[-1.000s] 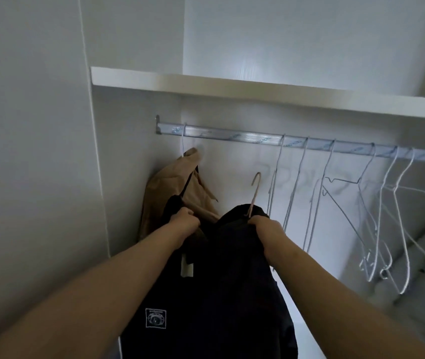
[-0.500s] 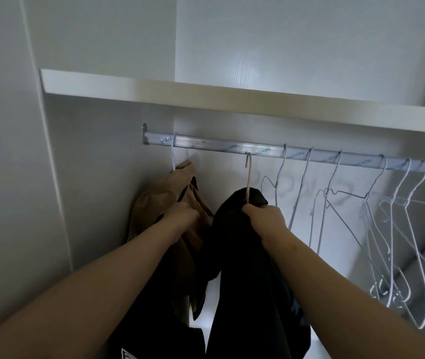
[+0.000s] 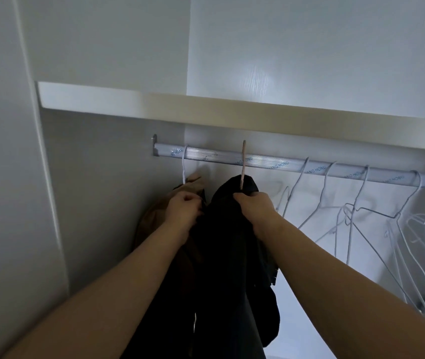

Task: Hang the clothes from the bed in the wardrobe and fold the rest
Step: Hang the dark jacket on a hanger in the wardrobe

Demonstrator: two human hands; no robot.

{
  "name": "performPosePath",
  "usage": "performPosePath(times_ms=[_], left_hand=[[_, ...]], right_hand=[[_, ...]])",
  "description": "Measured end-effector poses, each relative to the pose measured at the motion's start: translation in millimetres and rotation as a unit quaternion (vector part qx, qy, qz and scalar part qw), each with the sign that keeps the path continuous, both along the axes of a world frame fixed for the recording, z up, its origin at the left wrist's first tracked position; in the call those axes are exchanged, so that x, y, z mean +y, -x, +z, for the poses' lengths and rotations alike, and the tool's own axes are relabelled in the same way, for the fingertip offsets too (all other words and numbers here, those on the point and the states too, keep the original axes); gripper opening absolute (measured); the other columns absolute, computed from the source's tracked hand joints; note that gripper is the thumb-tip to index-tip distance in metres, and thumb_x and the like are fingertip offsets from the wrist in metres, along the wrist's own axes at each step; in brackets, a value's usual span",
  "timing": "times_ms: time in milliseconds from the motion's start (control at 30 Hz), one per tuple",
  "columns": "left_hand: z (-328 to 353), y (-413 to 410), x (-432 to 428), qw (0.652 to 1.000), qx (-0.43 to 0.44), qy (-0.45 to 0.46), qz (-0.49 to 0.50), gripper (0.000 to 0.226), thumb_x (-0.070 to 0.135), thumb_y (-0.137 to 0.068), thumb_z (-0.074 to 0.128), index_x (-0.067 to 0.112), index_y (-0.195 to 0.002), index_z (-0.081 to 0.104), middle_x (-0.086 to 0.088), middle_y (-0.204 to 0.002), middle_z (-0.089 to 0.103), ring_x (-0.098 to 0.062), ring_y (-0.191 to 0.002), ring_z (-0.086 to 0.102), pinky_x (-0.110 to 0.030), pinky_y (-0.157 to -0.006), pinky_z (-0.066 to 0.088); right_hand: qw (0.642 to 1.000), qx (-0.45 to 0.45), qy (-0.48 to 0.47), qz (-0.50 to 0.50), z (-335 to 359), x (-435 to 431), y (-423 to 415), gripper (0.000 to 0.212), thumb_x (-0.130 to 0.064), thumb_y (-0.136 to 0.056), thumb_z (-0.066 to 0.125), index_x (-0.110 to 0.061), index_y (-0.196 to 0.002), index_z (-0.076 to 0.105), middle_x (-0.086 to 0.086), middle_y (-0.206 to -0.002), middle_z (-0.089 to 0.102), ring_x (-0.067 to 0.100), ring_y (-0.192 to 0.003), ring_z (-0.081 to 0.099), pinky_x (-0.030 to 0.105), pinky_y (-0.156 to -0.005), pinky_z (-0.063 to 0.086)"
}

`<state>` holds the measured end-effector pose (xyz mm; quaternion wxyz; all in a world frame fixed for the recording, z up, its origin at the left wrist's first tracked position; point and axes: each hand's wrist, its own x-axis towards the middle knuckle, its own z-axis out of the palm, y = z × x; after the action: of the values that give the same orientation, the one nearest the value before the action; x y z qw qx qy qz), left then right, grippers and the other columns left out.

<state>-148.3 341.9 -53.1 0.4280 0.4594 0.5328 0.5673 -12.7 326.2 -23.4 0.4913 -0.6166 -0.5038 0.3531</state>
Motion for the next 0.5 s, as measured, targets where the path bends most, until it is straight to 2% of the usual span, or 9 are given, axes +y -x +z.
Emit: performPosePath(times_ms=[100, 200, 267, 367, 433, 500], left_hand=[[-3.5, 0.2, -7.5, 1.0, -0.018, 0.005, 0.005, 0.019, 0.01, -0.092, 0.048, 0.022, -0.078, 0.053, 0.0, -0.077, 0.057, -0.01, -0.063, 0.053, -0.022, -0.054, 0.041], [-9.2, 1.0, -16.0, 1.0, -0.015, 0.005, 0.009, 0.018, 0.01, -0.091, 0.05, 0.023, -0.079, 0.054, 0.001, -0.08, 0.058, -0.009, -0.065, 0.054, -0.02, -0.054, 0.042], [-14.0, 1.7, -23.6, 1.0, -0.013, 0.005, 0.01, 0.018, 0.01, -0.091, 0.05, 0.022, -0.078, 0.055, 0.003, -0.079, 0.059, -0.008, -0.064, 0.054, -0.02, -0.053, 0.041], [-18.3, 2.8, -34.4, 1.0, -0.004, 0.006, 0.008, 0.019, 0.01, -0.09, 0.052, 0.023, -0.076, 0.055, 0.003, -0.079, 0.059, -0.008, -0.064, 0.055, -0.02, -0.054, 0.042], [-20.2, 3.1, -42.1, 1.0, 0.011, 0.003, 0.002, 0.019, 0.012, -0.091, 0.052, 0.023, -0.075, 0.056, 0.003, -0.08, 0.06, -0.008, -0.065, 0.055, -0.021, -0.054, 0.041], [-21.2, 2.6, -49.5, 1.0, 0.025, -0.004, -0.006, 0.018, 0.014, -0.091, 0.052, 0.024, -0.077, 0.057, 0.004, -0.082, 0.061, -0.008, -0.067, 0.057, -0.021, -0.056, 0.041]], right_hand=[[0.999, -0.025, 0.014, 0.03, -15.8, 5.2, 8.3, 0.03, -0.024, -0.091, 0.058, 0.003, -0.1, 0.061, 0.012, -0.086, 0.059, 0.026, -0.084, 0.058, 0.032, -0.073, 0.049], [0.999, 0.016, 0.019, 0.04, -23.8, 7.1, 15.3, 0.023, -0.027, -0.092, 0.056, -0.004, -0.095, 0.059, 0.006, -0.079, 0.058, 0.021, -0.076, 0.058, 0.026, -0.064, 0.048], [0.999, 0.035, 0.018, 0.035, -28.7, 6.8, 17.4, 0.024, -0.028, -0.091, 0.056, -0.006, -0.097, 0.061, 0.006, -0.08, 0.061, 0.023, -0.08, 0.061, 0.029, -0.069, 0.051], [0.999, 0.033, 0.011, 0.015, -35.9, 1.9, 17.2, 0.031, -0.034, -0.089, 0.058, -0.007, -0.103, 0.064, 0.01, -0.092, 0.066, 0.027, -0.09, 0.063, 0.037, -0.084, 0.054], [1.0, 0.029, 0.004, 0.007, -41.8, -2.1, 15.8, 0.028, -0.038, -0.087, 0.057, -0.011, -0.095, 0.065, 0.01, -0.094, 0.066, 0.027, -0.09, 0.063, 0.04, -0.084, 0.054], [1.0, 0.018, -0.018, -0.009, -44.7, -7.6, 14.6, 0.022, -0.039, -0.087, 0.057, -0.019, -0.08, 0.059, 0.005, -0.085, 0.064, 0.021, -0.082, 0.062, 0.035, -0.072, 0.053]])
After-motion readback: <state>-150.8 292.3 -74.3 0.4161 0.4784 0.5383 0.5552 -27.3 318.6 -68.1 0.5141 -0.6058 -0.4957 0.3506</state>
